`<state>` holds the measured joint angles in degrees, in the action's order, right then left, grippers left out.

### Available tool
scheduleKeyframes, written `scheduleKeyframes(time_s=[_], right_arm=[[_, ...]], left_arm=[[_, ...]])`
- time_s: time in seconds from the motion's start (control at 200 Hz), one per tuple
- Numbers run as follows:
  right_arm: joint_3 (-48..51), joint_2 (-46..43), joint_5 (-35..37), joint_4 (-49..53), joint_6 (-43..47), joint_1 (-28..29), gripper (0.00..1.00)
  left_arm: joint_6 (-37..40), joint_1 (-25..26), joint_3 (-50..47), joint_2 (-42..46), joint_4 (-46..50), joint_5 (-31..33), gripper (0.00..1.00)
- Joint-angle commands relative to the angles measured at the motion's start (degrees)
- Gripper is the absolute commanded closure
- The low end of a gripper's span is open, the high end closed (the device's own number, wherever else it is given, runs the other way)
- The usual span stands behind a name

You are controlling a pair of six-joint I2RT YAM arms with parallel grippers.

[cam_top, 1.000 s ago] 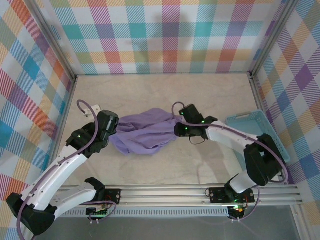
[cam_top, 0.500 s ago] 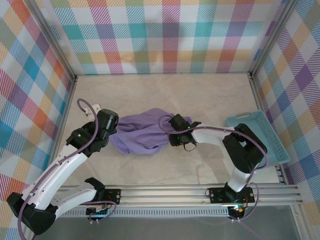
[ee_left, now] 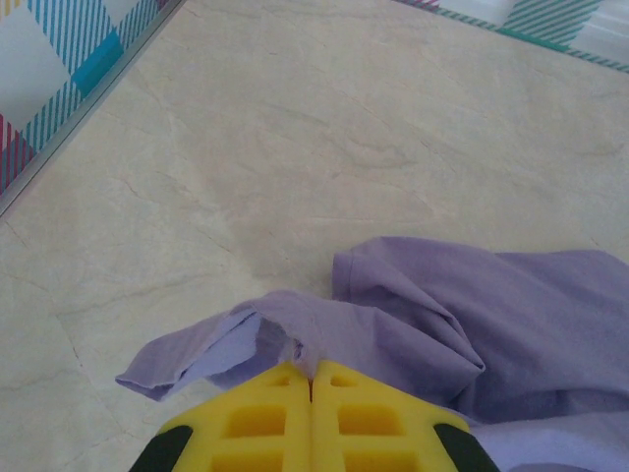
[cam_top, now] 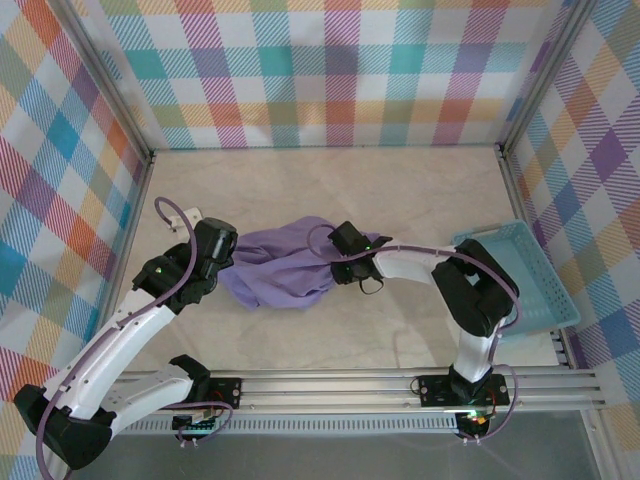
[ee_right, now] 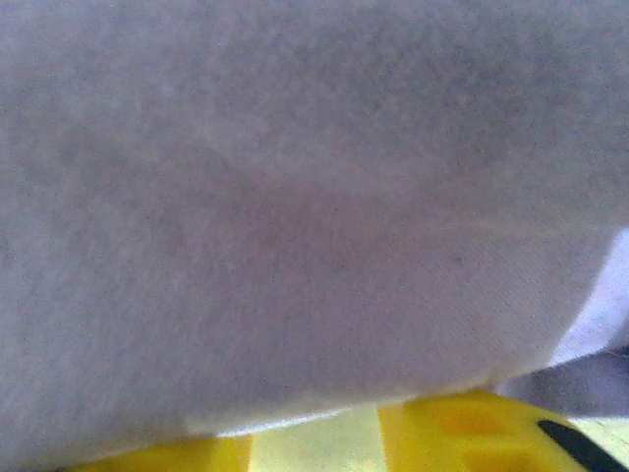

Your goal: Fold the inside-out t-shirt

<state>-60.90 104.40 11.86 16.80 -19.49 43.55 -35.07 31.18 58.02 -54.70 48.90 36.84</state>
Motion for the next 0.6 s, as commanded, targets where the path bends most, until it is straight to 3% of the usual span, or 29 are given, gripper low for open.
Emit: scheduleKeyframes(time_s=[0.0,0.2,0.41,0.595], right_arm=[[-2.2,1.4,2.8,1.2,0.8,0.3,0.71],[-2.8,0.1,7.8,3.2,0.6,0.3,1.00],[0.6,-9.3,12.2,6.0,0.8,0.4,1.00],[2.4,-22.9,14.2,10.7,2.2,-0.8,1.00]], left_arm=[[0.7,-0.9,1.4,-0.3,-1.3,0.0,1.00],[1.3,-1.2,2.6,-0.7,-0.9,0.4,1.00],[3.3,-2.9,5.8,-1.6,-0.5,1.1,1.00],[5.4,-7.1,11.6,-3.6,-0.9,-1.2,1.00]])
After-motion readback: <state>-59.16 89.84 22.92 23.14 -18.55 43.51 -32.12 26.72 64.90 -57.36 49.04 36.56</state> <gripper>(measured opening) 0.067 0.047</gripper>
